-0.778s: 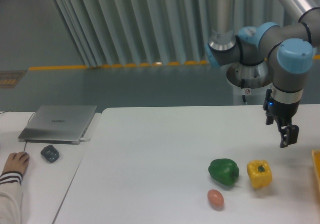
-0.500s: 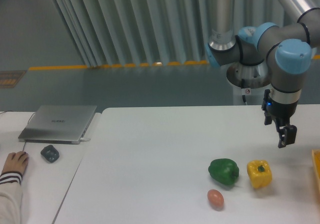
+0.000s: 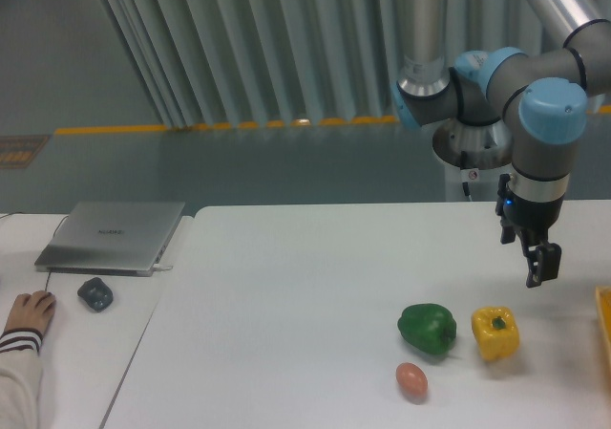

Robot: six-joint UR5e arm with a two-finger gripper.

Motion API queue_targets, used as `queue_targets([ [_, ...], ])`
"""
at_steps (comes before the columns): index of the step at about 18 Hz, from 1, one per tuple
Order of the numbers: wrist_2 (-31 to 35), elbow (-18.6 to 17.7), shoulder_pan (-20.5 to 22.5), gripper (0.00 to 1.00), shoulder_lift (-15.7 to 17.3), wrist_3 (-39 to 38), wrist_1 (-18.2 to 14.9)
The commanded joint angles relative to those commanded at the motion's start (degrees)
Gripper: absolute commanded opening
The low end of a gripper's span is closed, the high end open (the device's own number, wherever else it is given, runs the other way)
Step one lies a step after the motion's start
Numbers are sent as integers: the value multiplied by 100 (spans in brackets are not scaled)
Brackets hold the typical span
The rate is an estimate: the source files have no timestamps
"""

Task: Place the yellow pepper in a basket
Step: 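Move the open gripper toward the yellow bell pepper, then lower the gripper around the yellow bell pepper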

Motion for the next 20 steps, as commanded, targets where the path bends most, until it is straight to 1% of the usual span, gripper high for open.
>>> queue_targets([
  [3,-376,0,26,100,9,-131,9],
  [4,-517,0,44,100,0,-236,105],
  [6,-624,-9,18,100,-17,-578,551],
  [7,-624,-9,-17,100,-52,-876,763],
  [10,-580,44,-149,100,-184,-1011,1185],
  [12,-502,44,-236,100,-281,-1028,1222],
  [15,-19,88,-474,100,-500,-1002,1248],
  [17,175,105,-510,100,-589,-967,1239],
  [20,254,132,-553,100,-650,-967,1231],
])
